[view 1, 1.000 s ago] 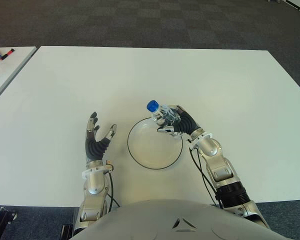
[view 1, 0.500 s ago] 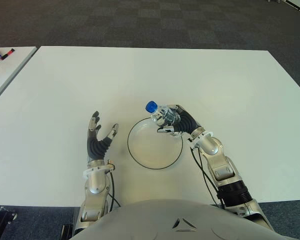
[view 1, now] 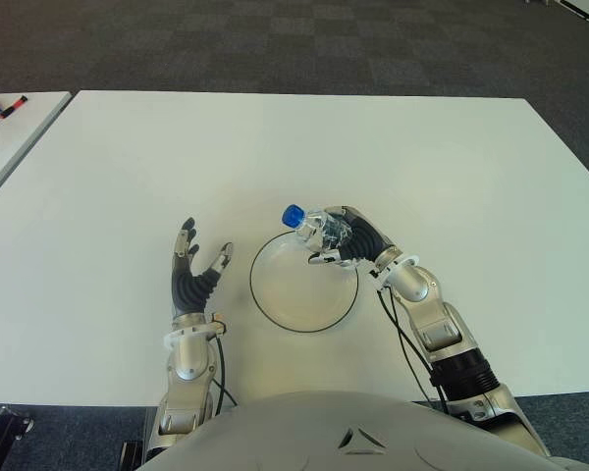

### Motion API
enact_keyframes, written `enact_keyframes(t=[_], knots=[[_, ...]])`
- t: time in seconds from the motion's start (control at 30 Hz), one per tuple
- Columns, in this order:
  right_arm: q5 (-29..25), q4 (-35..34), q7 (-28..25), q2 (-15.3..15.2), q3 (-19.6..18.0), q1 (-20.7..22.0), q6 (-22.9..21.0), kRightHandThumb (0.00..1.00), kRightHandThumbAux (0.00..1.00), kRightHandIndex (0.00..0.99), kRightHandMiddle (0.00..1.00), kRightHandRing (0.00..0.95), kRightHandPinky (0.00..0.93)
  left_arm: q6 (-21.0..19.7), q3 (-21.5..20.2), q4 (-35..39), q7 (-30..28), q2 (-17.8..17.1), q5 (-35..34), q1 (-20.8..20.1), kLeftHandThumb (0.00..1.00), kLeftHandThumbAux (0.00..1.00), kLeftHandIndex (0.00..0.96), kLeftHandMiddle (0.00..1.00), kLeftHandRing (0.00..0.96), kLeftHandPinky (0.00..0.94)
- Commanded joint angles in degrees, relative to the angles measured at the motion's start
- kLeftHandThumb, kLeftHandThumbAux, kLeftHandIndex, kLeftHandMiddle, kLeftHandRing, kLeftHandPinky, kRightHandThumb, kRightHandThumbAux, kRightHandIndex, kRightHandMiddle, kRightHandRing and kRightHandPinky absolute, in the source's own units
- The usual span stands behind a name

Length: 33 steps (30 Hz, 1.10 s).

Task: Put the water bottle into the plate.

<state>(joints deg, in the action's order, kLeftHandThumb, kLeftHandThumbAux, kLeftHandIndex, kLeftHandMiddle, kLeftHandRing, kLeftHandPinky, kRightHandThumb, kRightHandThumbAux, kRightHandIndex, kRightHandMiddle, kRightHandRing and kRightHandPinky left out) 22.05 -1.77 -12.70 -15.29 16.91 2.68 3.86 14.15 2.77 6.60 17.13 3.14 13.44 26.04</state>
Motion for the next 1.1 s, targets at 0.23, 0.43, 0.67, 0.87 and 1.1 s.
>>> enact_keyframes(t=[0.23, 0.43, 0.67, 0.87, 1.1], knots=[[0.86, 0.49, 0.77, -0.58, 0.30, 1.29, 2.13, 0.717, 0.713, 0.439, 0.904, 0.889, 0.881, -1.98, 0.25, 0.69, -0.19, 0.42, 0.73, 0.21, 0.256, 0.656, 0.065, 0.073, 0.067, 0.095], [2.33, 1.90, 1.79, -0.74, 1.17, 1.23, 3.60, 0.717, 0.713, 0.439, 0.906, 0.888, 0.878, -2.71, 0.47, 0.94, 0.05, 0.64, 1.07, 0.19, 0.257, 0.653, 0.065, 0.072, 0.067, 0.093], [3.76, 3.94, 2.20, -0.90, 2.50, 1.26, 5.71, 0.718, 0.713, 0.439, 0.897, 0.880, 0.869, -2.99, 0.63, 0.95, 0.27, 1.00, 1.54, 0.00, 0.250, 0.640, 0.062, 0.070, 0.061, 0.074], [5.14, 4.69, 2.16, -1.68, 3.19, 1.73, 6.70, 0.718, 0.713, 0.439, 0.875, 0.863, 0.852, -3.30, 0.66, 0.71, 0.26, 1.20, 1.67, -0.37, 0.246, 0.616, 0.059, 0.066, 0.051, 0.063], [6.48, 5.24, 2.78, -1.70, 3.31, 1.89, 7.17, 0.717, 0.713, 0.440, 0.864, 0.854, 0.851, -3.42, 0.79, 0.63, 0.33, 1.38, 1.89, -0.61, 0.248, 0.603, 0.060, 0.064, 0.042, 0.053]])
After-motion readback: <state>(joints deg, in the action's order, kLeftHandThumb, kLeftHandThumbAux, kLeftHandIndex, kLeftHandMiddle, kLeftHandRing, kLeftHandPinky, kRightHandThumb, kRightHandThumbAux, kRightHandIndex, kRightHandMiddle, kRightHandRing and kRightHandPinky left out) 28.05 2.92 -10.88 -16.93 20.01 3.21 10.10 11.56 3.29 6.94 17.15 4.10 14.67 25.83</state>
